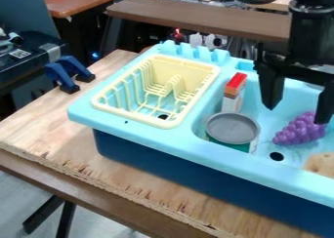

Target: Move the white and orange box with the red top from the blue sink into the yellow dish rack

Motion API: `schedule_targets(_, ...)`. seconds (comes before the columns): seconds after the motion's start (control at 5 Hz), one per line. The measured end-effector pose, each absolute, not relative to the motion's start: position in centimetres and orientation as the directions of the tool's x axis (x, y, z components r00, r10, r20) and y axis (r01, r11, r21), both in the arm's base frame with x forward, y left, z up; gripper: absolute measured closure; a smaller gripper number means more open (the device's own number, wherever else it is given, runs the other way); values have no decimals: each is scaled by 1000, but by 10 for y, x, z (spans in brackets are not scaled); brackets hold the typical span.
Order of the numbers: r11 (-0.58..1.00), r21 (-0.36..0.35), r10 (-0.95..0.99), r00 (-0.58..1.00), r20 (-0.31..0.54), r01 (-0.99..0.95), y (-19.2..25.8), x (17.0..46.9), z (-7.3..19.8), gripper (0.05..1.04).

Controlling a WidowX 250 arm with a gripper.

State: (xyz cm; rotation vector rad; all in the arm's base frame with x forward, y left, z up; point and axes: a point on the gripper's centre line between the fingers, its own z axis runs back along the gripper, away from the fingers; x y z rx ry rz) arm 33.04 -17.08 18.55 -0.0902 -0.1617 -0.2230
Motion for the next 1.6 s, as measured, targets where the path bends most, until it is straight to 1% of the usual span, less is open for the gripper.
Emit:
schedule_targets(0.2,973,-61,-214,968,128,223,-170,330,170,78)
schedule_targets(0.4,975,-65,-200,969,145,211,-157,337,163,78)
schedule_targets(0.6,982,-67,-163,972,169,176,-144,335,180,78)
schedule_targets(0.8,983,-52,-164,968,191,177,-136,335,188,78)
schedule_targets(1.0,987,-47,-143,973,184,154,-119,340,190,78)
schedule_targets(1.4,993,-60,-87,969,229,104,-78,360,200,78)
schedule_targets(1.6,991,-77,-91,970,226,110,-73,365,193,78)
